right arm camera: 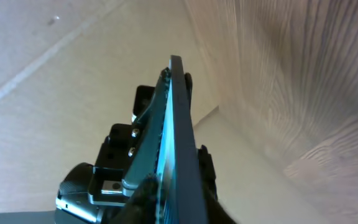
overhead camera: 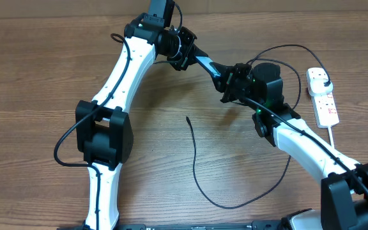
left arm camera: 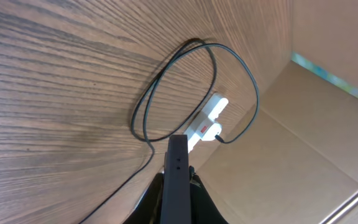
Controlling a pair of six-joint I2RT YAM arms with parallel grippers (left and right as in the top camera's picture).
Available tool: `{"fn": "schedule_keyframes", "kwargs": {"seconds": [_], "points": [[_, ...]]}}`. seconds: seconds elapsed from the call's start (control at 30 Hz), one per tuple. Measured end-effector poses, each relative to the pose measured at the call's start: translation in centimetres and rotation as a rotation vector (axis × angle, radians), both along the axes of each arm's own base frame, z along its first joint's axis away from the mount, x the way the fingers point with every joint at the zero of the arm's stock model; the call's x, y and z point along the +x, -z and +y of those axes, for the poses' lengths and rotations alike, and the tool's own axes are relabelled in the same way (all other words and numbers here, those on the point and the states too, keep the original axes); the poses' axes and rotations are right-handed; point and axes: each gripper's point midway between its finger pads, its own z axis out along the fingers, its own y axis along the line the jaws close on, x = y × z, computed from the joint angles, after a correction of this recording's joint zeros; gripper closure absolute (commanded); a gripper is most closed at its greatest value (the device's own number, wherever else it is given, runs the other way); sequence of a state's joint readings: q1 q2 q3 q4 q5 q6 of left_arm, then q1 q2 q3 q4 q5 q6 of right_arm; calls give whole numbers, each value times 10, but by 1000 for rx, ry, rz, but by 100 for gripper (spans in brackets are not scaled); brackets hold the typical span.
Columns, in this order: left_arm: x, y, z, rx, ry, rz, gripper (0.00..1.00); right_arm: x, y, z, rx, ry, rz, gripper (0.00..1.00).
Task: Plug charger to phone and switch on socket
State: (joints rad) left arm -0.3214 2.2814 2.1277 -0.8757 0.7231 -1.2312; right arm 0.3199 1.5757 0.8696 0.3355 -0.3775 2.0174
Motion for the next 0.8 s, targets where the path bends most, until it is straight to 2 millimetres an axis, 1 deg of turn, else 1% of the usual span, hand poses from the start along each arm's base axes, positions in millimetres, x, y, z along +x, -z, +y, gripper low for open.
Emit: {"fn": "schedule_keyframes", "kwargs": {"seconds": [0.07, 0.1, 0.13, 0.17, 0.2, 0.27, 0.37, 0.43, 0.47, 0.53, 0.63, 0.8], "points": [[0, 2, 1, 13, -2, -1, 96, -1, -2, 2, 4, -10, -7, 40], [0, 2, 1, 15, -1, -2, 96, -1, -2, 2, 4, -13, -7, 31], [0, 3, 1, 18, 0, -5, 96, -2, -1, 3, 2, -15, -7, 19], [0, 3, 2, 20, 2, -8, 96, -2, -2, 3, 0, -18, -10, 14], [0, 3, 2, 23, 3, -12, 96, -2, -1, 3, 4, -19, -5, 7], [1, 3, 3, 25, 10, -22, 96, -3, -2, 4, 7, -26, -6, 0], [3, 3, 8, 29, 13, -36, 96, -5, -2, 6, 5, -45, -11, 0], [4, 5, 16, 35, 14, -34, 96, -7, -3, 8, -14, -74, -32, 0], [5, 6, 23, 39, 12, -29, 96, -8, -3, 9, -31, -92, -50, 0], [7, 8, 42, 46, 5, -21, 96, -10, -3, 9, -64, -127, -87, 0], [13, 10, 75, 46, -11, -18, 96, -12, 0, 8, -118, -166, -128, 0], [11, 10, 126, 25, -16, -3, 96, -17, 10, 6, -206, -222, -166, 0]]}}
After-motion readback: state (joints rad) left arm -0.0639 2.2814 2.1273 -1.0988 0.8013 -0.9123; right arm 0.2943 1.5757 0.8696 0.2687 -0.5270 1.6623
